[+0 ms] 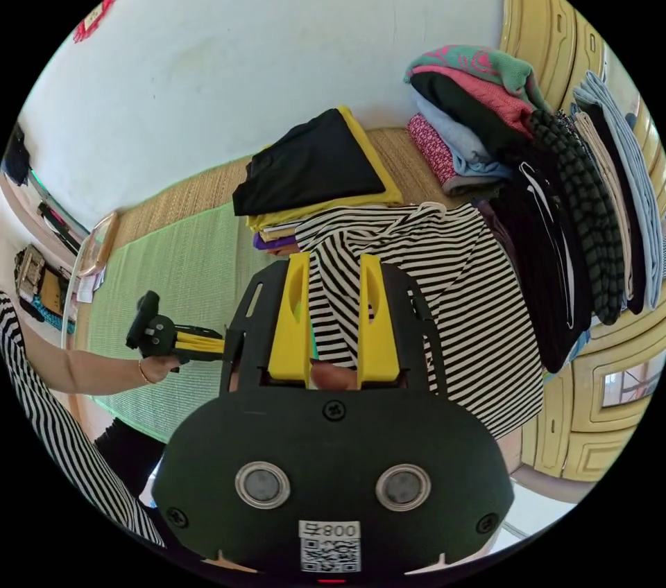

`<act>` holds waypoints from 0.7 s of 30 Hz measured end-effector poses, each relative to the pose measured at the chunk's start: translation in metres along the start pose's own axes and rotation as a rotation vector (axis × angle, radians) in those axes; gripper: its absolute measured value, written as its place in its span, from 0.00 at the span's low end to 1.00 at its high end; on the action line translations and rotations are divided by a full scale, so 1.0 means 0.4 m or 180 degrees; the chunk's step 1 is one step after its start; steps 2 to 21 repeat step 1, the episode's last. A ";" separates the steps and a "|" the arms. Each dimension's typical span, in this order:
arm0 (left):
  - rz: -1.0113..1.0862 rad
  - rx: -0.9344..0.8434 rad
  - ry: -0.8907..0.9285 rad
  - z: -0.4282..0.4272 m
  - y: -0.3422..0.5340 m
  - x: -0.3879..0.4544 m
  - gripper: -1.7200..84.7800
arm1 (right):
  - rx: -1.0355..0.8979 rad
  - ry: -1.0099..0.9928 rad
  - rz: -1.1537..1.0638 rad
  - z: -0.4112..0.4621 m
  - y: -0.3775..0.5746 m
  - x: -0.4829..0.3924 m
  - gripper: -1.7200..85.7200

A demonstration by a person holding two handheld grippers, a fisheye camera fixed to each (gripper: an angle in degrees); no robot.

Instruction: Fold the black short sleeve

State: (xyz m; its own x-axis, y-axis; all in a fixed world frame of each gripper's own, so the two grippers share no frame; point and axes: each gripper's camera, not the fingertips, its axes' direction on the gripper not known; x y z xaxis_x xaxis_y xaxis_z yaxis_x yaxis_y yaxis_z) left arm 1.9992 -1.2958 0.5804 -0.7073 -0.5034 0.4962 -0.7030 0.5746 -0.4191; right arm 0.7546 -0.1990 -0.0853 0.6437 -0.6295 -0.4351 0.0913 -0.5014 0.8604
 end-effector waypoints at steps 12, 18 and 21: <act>0.0001 0.0162 -0.0051 0.004 0.020 0.017 0.02 | -0.0020 0.0070 -0.0013 -0.002 0.019 -0.017 0.15; 0.0001 0.0162 -0.0051 0.004 0.020 0.017 0.02 | -0.0020 0.0070 -0.0013 -0.002 0.019 -0.017 0.15; 0.0001 0.0162 -0.0051 0.004 0.020 0.017 0.02 | -0.0020 0.0070 -0.0013 -0.002 0.019 -0.017 0.15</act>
